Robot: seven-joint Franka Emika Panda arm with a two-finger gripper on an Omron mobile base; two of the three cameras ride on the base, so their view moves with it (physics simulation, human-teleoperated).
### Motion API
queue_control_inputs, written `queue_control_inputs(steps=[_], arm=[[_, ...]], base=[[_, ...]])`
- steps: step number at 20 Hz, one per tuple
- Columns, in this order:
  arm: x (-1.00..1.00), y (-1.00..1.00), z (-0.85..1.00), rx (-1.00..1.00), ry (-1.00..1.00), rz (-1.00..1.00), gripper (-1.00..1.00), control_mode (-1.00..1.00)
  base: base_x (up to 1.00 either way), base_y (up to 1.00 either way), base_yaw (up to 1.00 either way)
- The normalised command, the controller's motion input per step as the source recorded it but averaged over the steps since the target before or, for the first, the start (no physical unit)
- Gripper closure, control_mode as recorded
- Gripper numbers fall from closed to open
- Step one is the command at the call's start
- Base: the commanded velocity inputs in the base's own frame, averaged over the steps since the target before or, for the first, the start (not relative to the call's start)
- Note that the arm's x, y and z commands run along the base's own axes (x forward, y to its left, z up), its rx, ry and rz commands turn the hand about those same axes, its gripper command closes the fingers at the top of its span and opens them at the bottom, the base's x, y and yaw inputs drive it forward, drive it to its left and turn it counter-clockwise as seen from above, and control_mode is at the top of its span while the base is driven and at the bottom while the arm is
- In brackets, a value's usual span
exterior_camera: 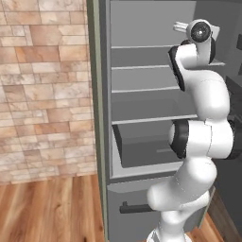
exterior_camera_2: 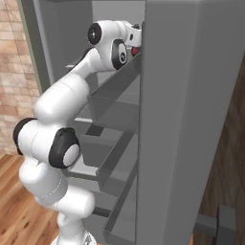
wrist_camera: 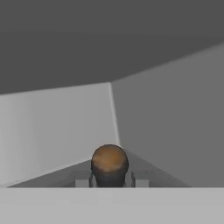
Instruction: Place the liquors on the top shelf of the fridge to keep them out of children's reach, and place the cucumber on lower shelves for easy access.
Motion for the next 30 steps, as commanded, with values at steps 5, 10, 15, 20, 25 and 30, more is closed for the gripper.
queue_control_inputs(steps=[5, 10, 15, 20, 25, 30], arm=[[0.48, -0.16, 0.0, 0.02, 0.0, 0.0, 1.0, -1.0], [0.5, -0.14, 0.0, 0.0, 0.0, 0.0, 1.0, -1.0], [0.49, -0.11, -0.04, 0.0, 0.0, 0.0, 1.0, -1.0], [0.49, -0.07, -0.08, 0.0, 0.0, 0.0, 1.0, -1.0], [0.51, -0.05, -0.16, 0.0, 0.0, 0.0, 1.0, -1.0], [0.43, -0.01, -0.16, 0.0, 0.0, 0.0, -1.0, -1.0]], base=[[0.0, 0.0, 0.0], [0.0, 0.0, 0.0], [0.0, 0.0, 0.0], [0.0, 0.0, 0.0], [0.0, 0.0, 0.0], [0.0, 0.0, 0.0]])
